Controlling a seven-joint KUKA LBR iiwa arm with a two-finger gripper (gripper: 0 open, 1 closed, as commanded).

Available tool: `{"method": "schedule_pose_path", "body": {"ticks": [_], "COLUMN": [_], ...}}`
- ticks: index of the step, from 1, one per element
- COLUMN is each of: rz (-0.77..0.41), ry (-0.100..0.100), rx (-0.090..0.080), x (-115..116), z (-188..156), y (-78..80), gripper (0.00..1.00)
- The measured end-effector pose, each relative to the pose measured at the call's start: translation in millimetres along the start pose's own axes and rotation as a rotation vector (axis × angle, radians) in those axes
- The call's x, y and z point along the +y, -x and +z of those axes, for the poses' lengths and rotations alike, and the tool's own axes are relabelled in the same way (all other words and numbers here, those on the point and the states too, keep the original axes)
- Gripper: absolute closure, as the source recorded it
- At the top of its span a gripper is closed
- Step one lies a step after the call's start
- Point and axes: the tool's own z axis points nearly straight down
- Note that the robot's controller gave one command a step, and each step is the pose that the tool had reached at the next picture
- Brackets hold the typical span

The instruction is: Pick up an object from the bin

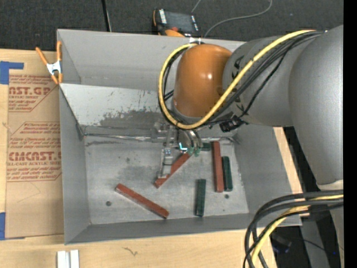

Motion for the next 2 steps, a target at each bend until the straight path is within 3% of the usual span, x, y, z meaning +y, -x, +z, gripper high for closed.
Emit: {"method": "schedule_pose_path", "body": {"ticks": [1,2], "rz": [-0.213,-0.218], "ry": [-0.003,-0.001], "rx": [-0.002,-0.010], "x": [-58.9,-47.6], "z": [80.9,46.9], "y": [-9.4,-13.9], "gripper": [0.00,0.00]}}
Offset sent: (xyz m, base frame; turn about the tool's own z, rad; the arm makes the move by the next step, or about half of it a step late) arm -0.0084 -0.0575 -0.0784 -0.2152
